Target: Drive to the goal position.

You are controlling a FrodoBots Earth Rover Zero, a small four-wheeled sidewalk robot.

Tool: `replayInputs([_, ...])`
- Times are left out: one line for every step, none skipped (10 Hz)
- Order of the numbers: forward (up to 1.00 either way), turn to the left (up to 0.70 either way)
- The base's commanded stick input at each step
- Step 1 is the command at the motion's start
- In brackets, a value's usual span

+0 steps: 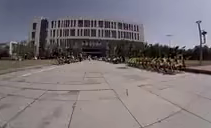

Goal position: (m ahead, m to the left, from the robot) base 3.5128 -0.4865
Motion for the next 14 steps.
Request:
replayInputs([1.00,0.00])
replayInputs([1.00,0.00])
replayInputs([1.00,0.00])
replayInputs([1.00,0.00])
replayInputs([1.00,0.00])
replayInputs([1.00,0.00])
replayInputs([1.00,0.00])
replayInputs([1.00,0.00])
replayInputs([1.00,0.00])
replayInputs([1.00,0.00])
replayInputs([1.00,0.00])
replayInputs([1.00,0.00])
replayInputs([1.00,0.00])
replayInputs([1.00,0.00])
